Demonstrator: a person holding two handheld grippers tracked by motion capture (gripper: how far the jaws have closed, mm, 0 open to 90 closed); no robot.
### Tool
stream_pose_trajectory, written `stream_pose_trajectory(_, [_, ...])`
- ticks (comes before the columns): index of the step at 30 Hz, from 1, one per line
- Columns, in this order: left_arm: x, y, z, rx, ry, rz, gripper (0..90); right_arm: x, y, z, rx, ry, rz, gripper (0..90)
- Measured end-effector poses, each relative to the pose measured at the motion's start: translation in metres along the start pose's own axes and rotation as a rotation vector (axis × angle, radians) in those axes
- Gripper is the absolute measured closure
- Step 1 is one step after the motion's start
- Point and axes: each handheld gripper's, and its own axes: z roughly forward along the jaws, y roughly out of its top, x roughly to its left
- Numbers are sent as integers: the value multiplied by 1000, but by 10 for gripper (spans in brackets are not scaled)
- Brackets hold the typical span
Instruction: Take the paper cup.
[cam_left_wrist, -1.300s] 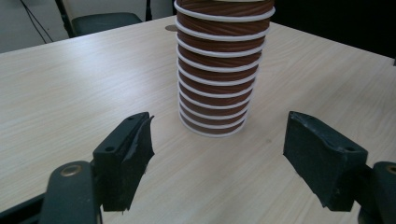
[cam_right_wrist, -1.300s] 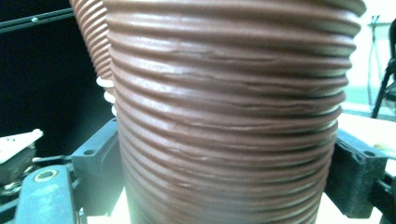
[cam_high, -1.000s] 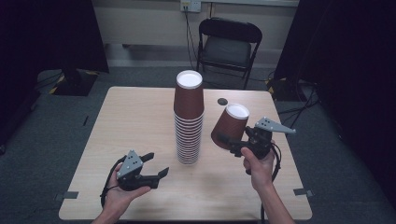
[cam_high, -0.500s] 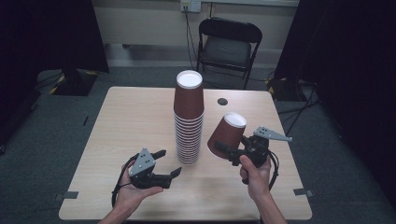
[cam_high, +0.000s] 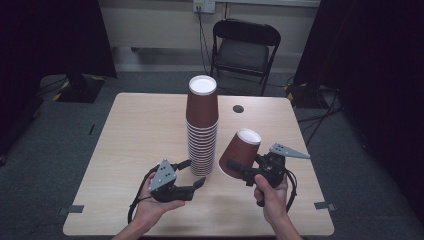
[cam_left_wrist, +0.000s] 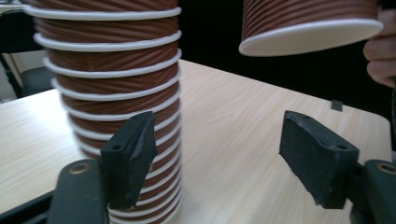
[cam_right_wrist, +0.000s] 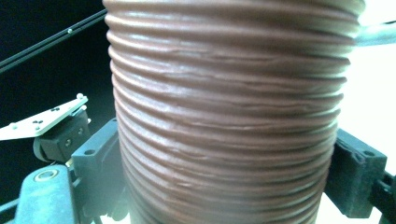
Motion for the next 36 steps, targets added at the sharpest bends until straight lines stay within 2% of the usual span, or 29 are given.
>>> stream_pose_trajectory(2, [-3, 1, 4, -8, -18, -2, 293, 1, -2, 0, 2, 5, 5, 148])
stream_pose_trajectory(5, [-8, 2, 9, -36, -20, -3, 282, 4, -5, 1, 5, 18, 22, 148])
stream_pose_trajectory(8, [-13, 3, 15, -47, -16, 1, 276, 5, -7, 3, 1, 56, 74, 148])
stream_pose_trajectory(9, [-14, 4, 17, -51, -11, 7, 283, 5, -8, 4, -3, 81, 112, 148])
stream_pose_trajectory(10, [-17, 4, 19, -63, -4, 13, 283, 5, -8, 4, -3, 81, 112, 148])
stream_pose_trajectory(13, [-22, 5, 25, -87, 9, 29, 367, 7, -9, 5, 0, 117, 146, 148])
stream_pose_trajectory(14, [-23, 5, 26, -107, 15, 30, 367, 7, -9, 5, 0, 117, 146, 148])
stream_pose_trajectory(15, [-25, 6, 28, -150, 36, 38, 430, 8, -10, 7, 7, 120, 152, 148])
stream_pose_trajectory(16, [-25, 6, 28, -150, 36, 38, 441, 8, -10, 7, 7, 120, 152, 148])
stream_pose_trajectory(18, [-26, 7, 28, -172, 49, 86, 458, 9, -11, 8, 8, 134, 169, 148])
stream_pose_trajectory(22, [-31, 8, 29, -204, 67, 140, 525, 10, -12, 11, 18, 153, 194, 148])
stream_pose_trajectory(23, [-31, 9, 30, -220, 72, 131, 563, 12, -13, 14, 19, 151, 198, 148])
stream_pose_trajectory(26, [-31, 9, 30, -239, 77, 110, 566, 13, -15, 16, 16, 168, 205, 148])
stream_pose_trajectory(30, [-30, 8, 33, -238, 92, 151, 586, 17, -18, 23, 43, 172, 212, 149])
stream_pose_trajectory(32, [-30, 8, 34, -240, 92, 157, 593, 18, -19, 24, 47, 178, 214, 149])
stream_pose_trajectory(33, [-31, 8, 35, -240, 78, 152, 598, 19, -20, 25, 49, 165, 215, 151])
stream_pose_trajectory(34, [-30, 8, 38, -233, 61, 119, 604, 21, -22, 27, 50, 158, 220, 151])
stream_pose_trajectory(35, [-29, 8, 38, -232, 56, 103, 605, 22, -23, 27, 50, 156, 224, 151])
stream_pose_trajectory(36, [-29, 8, 38, -232, 56, 103, 601, 22, -23, 27, 50, 156, 224, 151])
